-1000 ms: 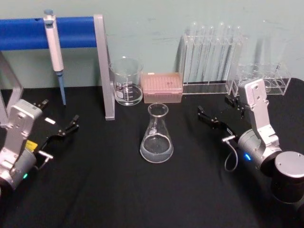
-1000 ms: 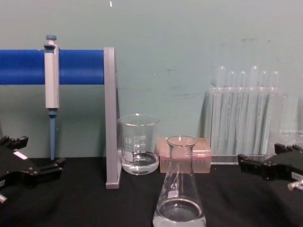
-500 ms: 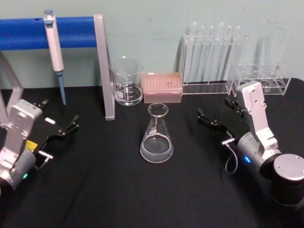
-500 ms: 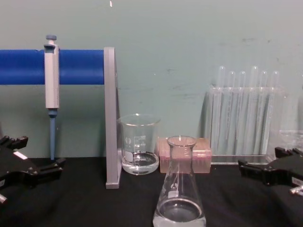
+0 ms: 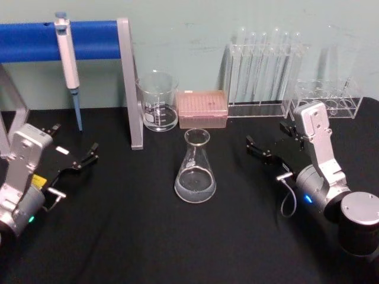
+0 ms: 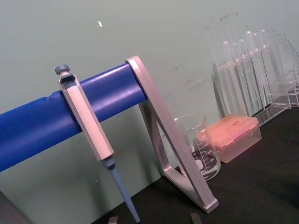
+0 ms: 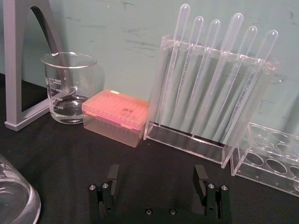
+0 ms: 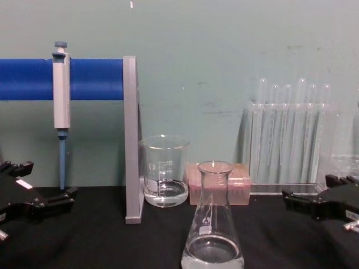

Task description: Grasp the erlenmeyer flask with one hand, shake it three times, then place it back.

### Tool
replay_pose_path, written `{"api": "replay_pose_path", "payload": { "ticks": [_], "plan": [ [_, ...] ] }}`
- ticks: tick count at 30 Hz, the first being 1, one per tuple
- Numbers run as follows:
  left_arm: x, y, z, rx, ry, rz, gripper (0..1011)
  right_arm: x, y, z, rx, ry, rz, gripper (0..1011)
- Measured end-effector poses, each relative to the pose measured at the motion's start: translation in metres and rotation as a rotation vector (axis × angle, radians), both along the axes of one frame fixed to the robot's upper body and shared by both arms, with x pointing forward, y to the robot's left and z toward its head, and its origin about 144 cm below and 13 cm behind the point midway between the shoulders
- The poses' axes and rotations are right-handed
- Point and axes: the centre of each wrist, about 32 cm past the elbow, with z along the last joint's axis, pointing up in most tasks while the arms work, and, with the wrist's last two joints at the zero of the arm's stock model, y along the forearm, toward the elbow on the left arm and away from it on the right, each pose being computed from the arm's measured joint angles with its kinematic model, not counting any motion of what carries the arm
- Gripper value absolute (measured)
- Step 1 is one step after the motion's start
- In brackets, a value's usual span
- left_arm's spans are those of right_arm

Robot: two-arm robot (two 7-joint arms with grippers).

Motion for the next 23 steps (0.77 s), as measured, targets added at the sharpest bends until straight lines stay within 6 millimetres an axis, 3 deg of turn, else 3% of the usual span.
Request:
{"api": "replay_pose_path", "payload": {
  "ticks": [23],
  "plan": [
    [0.0, 0.0, 0.0, 0.0, 0.0, 0.0, 1001, 0.0002, 0.0, 0.0004, 0.003, -0.001, 0.0, 1003]
  ]
}}
